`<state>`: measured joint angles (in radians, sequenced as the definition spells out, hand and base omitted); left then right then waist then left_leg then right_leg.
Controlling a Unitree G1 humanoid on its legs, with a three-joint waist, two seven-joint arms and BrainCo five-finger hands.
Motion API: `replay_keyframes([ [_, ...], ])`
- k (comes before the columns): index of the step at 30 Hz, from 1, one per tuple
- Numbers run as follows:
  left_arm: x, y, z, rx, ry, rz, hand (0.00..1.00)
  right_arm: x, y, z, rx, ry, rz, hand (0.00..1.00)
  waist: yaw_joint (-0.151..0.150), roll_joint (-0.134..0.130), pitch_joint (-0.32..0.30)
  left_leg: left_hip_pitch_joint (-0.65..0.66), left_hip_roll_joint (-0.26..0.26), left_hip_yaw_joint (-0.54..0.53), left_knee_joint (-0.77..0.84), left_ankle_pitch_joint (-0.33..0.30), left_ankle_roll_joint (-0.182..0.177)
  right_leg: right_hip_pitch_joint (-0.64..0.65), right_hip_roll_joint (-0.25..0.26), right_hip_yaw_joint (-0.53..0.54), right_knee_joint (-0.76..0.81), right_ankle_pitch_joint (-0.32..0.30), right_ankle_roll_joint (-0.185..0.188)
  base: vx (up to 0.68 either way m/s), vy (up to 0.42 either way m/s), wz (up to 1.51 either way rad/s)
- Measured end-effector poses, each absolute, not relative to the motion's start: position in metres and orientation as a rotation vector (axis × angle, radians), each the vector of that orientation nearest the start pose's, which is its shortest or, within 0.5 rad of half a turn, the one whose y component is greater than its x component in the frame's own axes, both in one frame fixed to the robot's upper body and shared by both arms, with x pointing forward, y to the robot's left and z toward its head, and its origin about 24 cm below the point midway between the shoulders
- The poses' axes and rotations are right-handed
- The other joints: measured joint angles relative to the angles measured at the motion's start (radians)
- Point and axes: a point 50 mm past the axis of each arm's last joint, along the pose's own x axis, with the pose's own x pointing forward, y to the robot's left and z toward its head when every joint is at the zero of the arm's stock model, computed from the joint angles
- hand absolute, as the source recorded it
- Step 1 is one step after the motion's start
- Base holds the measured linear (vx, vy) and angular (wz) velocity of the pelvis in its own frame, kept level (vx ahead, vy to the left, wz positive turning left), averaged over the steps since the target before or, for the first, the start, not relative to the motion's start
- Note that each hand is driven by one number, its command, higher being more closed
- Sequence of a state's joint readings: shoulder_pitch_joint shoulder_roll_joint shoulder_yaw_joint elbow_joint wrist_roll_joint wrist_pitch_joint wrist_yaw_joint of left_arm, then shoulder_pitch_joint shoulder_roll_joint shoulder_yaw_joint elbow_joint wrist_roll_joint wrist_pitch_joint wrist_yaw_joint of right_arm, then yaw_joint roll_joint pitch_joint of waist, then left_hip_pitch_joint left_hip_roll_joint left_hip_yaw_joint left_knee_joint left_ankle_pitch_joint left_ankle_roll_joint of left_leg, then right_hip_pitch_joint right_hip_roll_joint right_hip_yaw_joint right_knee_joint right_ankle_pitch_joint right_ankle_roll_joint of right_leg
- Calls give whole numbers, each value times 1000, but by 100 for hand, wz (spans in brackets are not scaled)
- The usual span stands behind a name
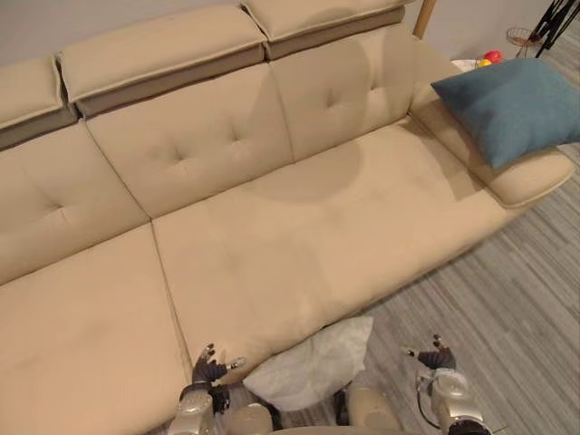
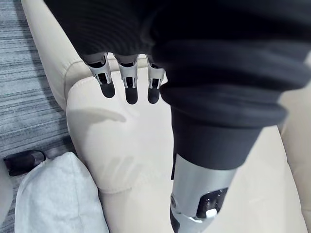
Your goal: Pick up cushions and gather them together orderly.
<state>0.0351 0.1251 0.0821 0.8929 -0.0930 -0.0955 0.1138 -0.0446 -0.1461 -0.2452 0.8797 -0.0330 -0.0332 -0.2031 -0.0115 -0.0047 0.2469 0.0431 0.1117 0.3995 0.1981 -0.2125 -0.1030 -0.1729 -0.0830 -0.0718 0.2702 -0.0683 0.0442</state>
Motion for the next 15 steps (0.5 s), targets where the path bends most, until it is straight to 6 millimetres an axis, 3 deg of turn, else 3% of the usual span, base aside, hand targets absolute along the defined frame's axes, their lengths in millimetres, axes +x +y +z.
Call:
replay_keyframes([
  [1,158,220,-126,62,796,292,0,179,-244,-111,-151,761,-440,0,1,-13,28,-39,0,2,58,-17,16,-30,-9,5,27,1,8,-299,7,-3],
  [3,177,224,-116,71,737,292,0,190,-242,-103,-159,708,-433,0,1,-9,60,-181,33,-11,229,-78,50,-122,-5,11,83,19,31,-317,22,2],
  [5,189,224,-108,64,693,305,0,197,-241,-96,-162,672,-425,0,14,-5,65,-276,71,-7,301,-93,75,-198,5,40,104,43,52,-317,62,-24],
  [6,202,223,-101,51,651,313,0,205,-239,-90,-158,636,-421,0,28,-1,88,-318,86,-2,328,-98,93,-243,4,46,195,16,24,-387,60,-25],
  [7,206,223,-99,48,639,313,0,205,-239,-90,-158,631,-421,0,30,-4,93,-332,87,-4,336,-96,98,-255,-4,46,248,-4,18,-326,17,-7],
  [8,213,223,-93,35,607,319,0,206,-234,-90,-149,630,-413,0,35,-8,111,-360,86,-17,342,-95,106,-253,-20,51,339,-66,18,-195,-9,2],
  [10,218,220,-87,6,570,340,0,211,-230,-85,-151,598,-411,0,57,-12,119,-409,85,-21,338,-77,80,-228,-26,42,288,-132,39,-224,-73,-12],
  [11,221,219,-83,-9,544,348,0,214,-229,-82,-148,581,-411,0,58,-14,130,-435,86,-22,339,-64,79,-227,-26,33,255,-160,30,-242,-137,3],
  [12,227,216,-78,-40,510,359,0,224,-228,-74,-138,541,-419,0,50,4,148,-488,94,-47,337,-38,75,-262,-24,6,251,-156,18,-165,-116,24],
  [15,246,205,-66,-105,449,360,0,238,-227,-63,-132,492,-444,0,51,5,174,-578,97,-100,326,17,66,-341,-23,-50,288,-157,-7,-156,-177,52],
])
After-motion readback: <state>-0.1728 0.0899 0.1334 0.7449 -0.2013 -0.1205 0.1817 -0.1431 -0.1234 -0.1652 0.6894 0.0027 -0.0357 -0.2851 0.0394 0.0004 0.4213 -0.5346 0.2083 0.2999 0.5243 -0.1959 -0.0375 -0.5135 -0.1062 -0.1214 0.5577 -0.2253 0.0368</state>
